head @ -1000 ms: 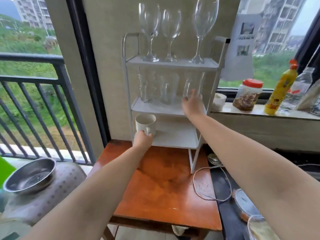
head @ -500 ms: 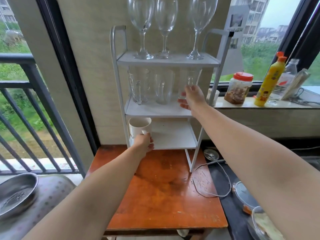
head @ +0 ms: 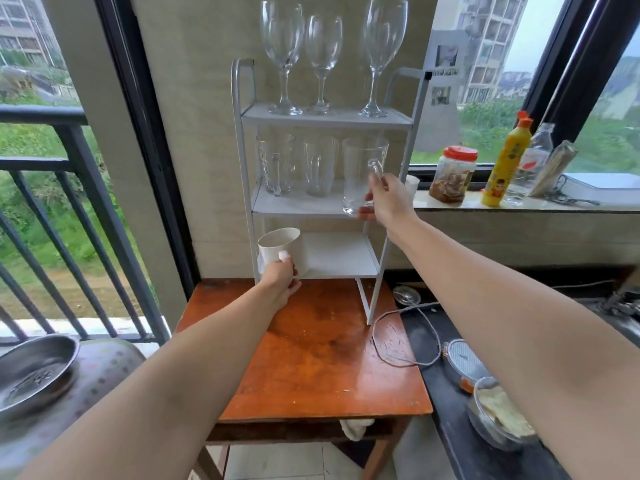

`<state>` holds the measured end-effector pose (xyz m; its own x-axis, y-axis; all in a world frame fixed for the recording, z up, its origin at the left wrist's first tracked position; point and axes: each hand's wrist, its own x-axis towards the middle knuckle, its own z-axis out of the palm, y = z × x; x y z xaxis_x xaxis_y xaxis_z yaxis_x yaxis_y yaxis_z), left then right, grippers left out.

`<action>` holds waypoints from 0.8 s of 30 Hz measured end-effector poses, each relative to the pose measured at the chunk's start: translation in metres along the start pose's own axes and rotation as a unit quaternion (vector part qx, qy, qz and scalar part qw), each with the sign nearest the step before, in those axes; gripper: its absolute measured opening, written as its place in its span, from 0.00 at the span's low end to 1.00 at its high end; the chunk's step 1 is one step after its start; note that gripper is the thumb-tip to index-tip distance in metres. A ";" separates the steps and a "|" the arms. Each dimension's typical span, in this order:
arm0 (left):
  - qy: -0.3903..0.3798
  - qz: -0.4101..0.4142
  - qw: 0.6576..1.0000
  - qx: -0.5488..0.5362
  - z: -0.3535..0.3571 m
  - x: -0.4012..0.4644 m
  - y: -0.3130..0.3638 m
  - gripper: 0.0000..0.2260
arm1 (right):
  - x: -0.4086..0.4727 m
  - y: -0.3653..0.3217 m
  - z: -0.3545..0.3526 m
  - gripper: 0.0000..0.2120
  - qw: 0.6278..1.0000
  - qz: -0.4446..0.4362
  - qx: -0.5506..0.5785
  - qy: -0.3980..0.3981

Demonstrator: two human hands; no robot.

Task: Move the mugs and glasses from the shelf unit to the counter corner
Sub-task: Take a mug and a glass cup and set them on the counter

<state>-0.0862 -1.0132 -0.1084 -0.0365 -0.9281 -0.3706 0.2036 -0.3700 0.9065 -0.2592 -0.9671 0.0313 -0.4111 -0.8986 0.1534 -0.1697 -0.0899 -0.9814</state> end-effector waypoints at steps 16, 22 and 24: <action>-0.120 -0.007 0.991 0.059 0.065 -0.191 -0.102 0.11 | -0.198 0.044 -0.170 0.16 0.992 0.045 -0.020 0.113; -0.247 -0.034 0.961 0.117 0.128 -0.255 -0.139 0.13 | -0.275 0.086 -0.258 0.16 0.971 0.119 -0.040 0.203; -0.282 -0.048 0.947 0.146 0.148 -0.268 -0.153 0.13 | -0.299 0.098 -0.282 0.16 0.962 0.143 -0.040 0.230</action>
<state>-0.2524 -0.7142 -0.1177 -0.5743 -0.7346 -0.3612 -0.1038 -0.3723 0.9223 -0.4053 -0.5858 -0.0784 -0.8008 -0.5949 -0.0693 -0.0511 0.1832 -0.9817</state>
